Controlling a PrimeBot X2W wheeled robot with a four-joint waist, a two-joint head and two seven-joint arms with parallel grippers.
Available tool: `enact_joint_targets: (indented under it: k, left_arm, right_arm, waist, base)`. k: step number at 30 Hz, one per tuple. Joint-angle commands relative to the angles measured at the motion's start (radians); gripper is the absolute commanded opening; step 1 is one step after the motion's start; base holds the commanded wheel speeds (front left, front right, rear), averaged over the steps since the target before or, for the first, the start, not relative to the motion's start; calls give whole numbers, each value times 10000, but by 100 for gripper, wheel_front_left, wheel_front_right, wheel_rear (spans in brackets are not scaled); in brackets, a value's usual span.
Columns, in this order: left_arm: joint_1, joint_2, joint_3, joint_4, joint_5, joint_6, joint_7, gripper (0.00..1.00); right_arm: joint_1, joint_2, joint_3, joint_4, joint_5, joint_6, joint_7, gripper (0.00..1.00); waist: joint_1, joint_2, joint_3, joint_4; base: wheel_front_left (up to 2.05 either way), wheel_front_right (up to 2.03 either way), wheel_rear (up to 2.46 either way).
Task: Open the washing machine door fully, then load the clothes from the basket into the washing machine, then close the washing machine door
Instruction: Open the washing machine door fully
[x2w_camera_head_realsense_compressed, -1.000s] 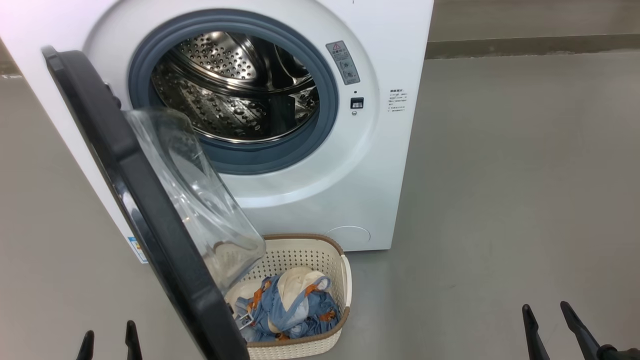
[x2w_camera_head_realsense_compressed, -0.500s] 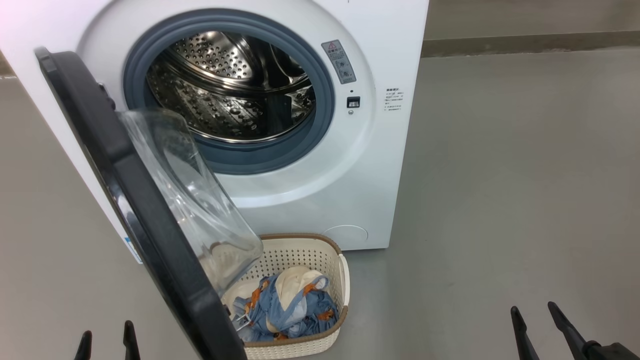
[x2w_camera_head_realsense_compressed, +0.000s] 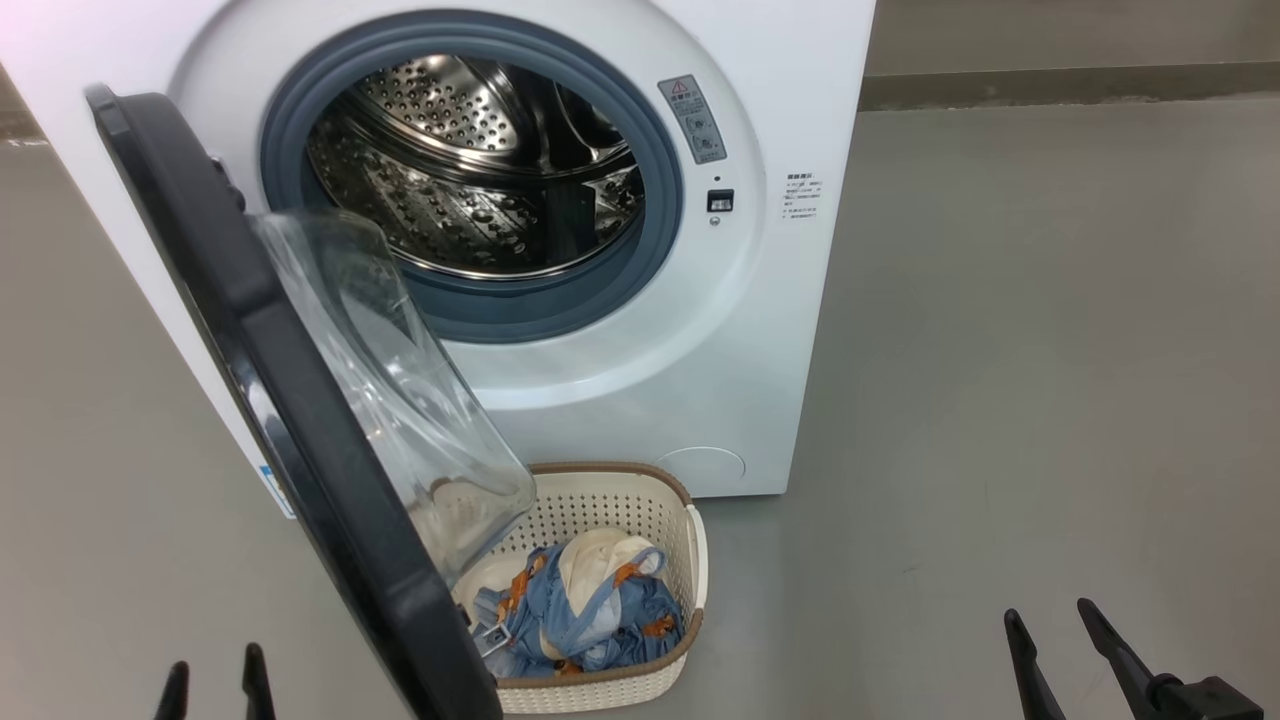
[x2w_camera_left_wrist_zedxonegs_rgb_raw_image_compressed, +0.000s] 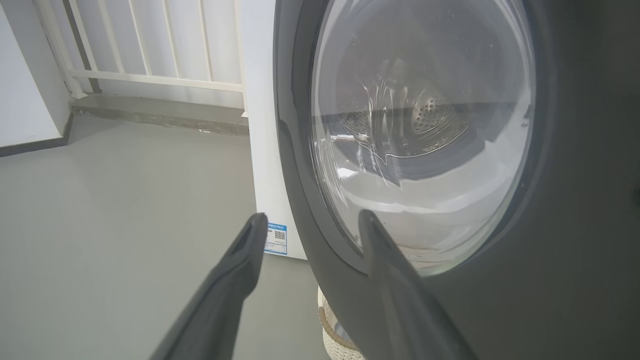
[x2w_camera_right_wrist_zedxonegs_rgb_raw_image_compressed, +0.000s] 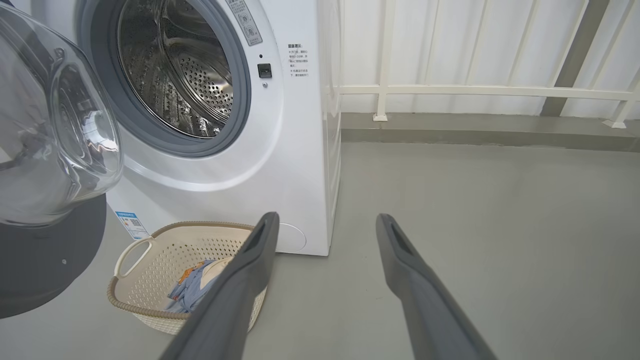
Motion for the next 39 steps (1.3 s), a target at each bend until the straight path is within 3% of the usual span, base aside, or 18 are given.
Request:
enact_joint_targets:
  k: [1, 2, 17, 23, 28, 32, 36, 39]
  left_arm:
    - [-254, 120, 321, -183, 118, -35, -65, 34]
    - [-259, 120, 323, -162, 118, -48, -65, 0]
    - [-243, 120, 363, -134, 68, -70, -65, 0]
    - [-453, 120, 777, -666, -130, 354, -65, 0]
    - [-837, 120, 1069, -2294, -331, 912, -65, 0]
    - [-1257, 120, 920, -4254, -99, 1108, -65, 0]
    - [-1598, 120, -186, -6120, 217, 1035, -65, 0]
    - [-1722, 120, -1693, -7026, 141, 917, 93, 0]
  right_arm:
    - [-425, -141, 268, -193, -66, 27, -120, 100]
    - [-427, -140, 274, -184, -64, 27, -120, 100]
    - [-367, -196, 276, -187, 3, 27, -120, 100]
    - [-336, -168, 226, -225, 13, 27, -120, 100]
    - [-247, -90, 145, -262, -29, 27, -120, 100]
    - [-199, -89, 65, -260, -15, 27, -120, 100]
    - [-135, -50, 59, -230, 7, 27, -120, 100]
    - [-120, 10, 65, -201, 24, 27, -120, 100]
  waist:
    - [0, 0, 3, 8]
    - [0, 0, 3, 8]
    - [0, 0, -78, 30]
    - [0, 0, -63, 100]
    - [0, 0, -69, 219]
    - [0, 0, -93, 377]
    - [0, 0, -161, 560]
    - [0, 0, -207, 678]
  base:
    - [0, 0, 0]
    - [0, 0, 0]
    - [0, 0, 0]
    - [0, 0, 0]
    - [0, 0, 0]
    - [0, 0, 0]
    - [0, 0, 0]
    - [0, 0, 0]
